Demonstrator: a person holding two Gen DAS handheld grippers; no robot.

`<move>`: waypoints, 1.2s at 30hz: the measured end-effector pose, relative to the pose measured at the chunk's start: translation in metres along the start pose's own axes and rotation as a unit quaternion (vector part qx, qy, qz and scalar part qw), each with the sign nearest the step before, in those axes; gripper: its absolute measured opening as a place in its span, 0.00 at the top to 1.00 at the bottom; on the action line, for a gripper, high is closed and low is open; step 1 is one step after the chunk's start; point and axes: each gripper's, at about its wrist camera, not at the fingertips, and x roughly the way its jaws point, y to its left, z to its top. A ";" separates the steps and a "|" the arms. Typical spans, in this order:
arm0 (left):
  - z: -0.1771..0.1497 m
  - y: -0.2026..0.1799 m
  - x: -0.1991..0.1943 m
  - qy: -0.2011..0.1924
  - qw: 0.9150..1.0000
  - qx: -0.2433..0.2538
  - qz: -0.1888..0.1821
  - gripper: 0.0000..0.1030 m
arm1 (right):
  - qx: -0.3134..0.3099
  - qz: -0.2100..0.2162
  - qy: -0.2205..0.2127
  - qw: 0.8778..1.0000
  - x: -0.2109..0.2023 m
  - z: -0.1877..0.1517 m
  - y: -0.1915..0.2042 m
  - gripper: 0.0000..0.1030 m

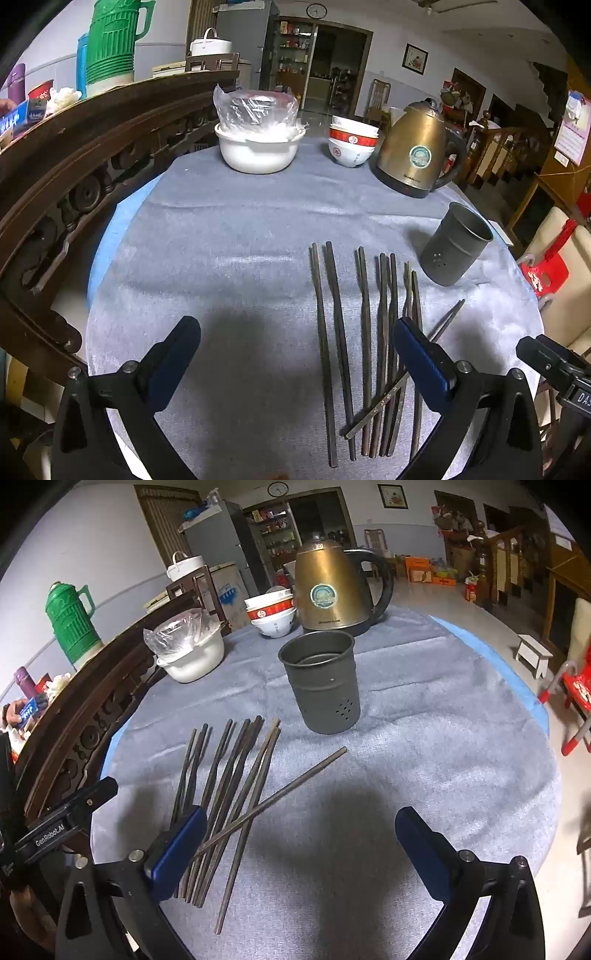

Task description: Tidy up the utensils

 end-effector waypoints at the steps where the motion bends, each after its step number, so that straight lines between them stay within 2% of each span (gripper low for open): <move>1: 0.000 0.000 0.000 0.000 1.000 0.000 -0.001 0.00 | 0.011 0.003 0.012 1.000 0.010 0.007 -0.007 0.00; 16: -0.002 -0.006 -0.012 -0.020 1.000 0.014 0.007 0.00 | -0.001 0.001 0.015 1.000 0.007 0.007 0.000 0.00; 36: -0.001 -0.005 -0.016 -0.025 1.000 0.013 0.008 0.00 | -0.005 -0.001 0.018 1.000 0.007 0.008 0.005 0.00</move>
